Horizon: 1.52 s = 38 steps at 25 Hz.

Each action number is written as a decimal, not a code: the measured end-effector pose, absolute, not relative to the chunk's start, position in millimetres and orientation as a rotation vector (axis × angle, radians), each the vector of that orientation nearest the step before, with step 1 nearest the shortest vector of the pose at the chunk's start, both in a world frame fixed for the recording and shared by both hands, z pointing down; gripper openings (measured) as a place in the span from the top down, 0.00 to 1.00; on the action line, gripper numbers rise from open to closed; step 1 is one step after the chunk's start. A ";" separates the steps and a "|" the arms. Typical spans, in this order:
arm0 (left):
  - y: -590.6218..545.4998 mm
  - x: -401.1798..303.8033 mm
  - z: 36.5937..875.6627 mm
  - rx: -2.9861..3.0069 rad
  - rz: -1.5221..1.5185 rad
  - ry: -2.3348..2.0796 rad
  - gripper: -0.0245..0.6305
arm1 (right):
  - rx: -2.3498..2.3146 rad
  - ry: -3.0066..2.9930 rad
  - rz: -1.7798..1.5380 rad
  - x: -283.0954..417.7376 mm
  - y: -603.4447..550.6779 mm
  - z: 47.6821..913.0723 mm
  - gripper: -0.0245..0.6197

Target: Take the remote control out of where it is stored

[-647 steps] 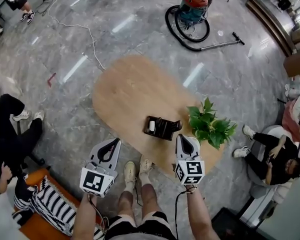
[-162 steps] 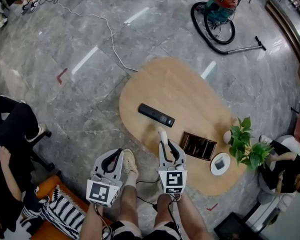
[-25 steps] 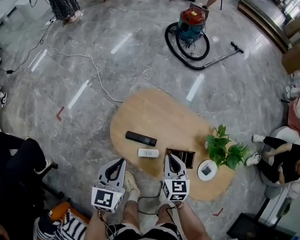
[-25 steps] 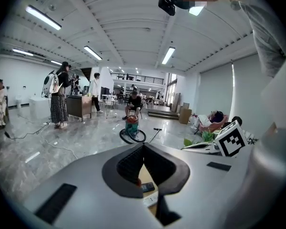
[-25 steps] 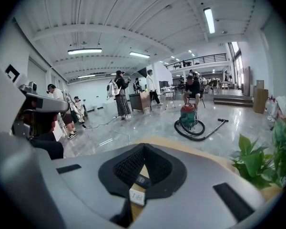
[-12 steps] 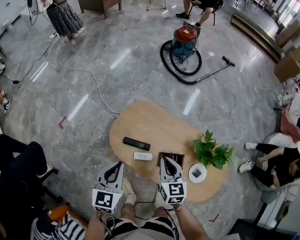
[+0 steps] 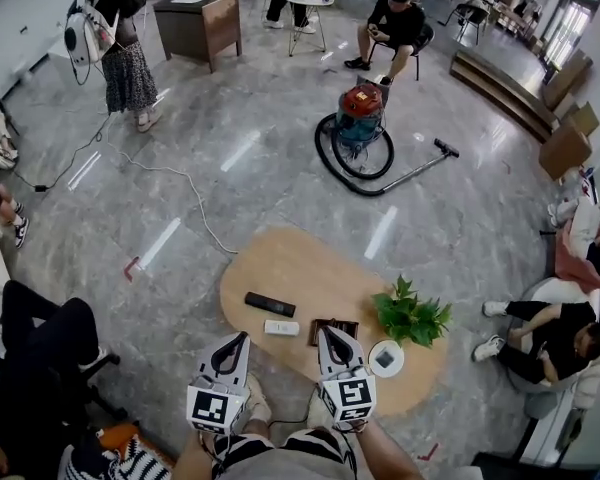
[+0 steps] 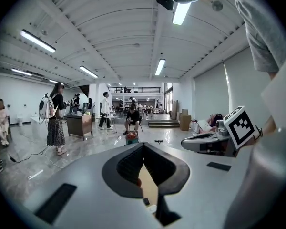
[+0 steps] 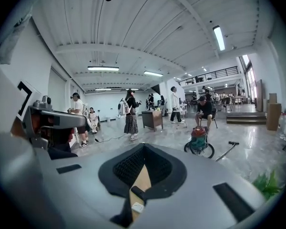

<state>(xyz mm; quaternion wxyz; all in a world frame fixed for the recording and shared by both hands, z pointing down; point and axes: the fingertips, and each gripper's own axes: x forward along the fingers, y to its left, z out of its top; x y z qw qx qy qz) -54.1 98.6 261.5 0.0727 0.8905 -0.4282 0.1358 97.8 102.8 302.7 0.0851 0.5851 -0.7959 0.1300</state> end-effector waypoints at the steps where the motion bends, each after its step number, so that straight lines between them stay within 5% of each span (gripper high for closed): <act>1: 102.4 -54.1 256.4 2.674 0.393 -1.294 0.96 | 1.743 -2.382 0.380 98.4 107.1 295.5 0.95; 17: 129.2 -44.3 182.3 2.740 0.280 -1.384 0.96 | 1.723 -2.493 0.232 104.1 146.1 219.3 0.95; 38: 137.6 -32.0 199.3 2.765 0.252 -1.317 0.96 | 1.753 -2.462 0.263 114.0 153.0 235.3 0.95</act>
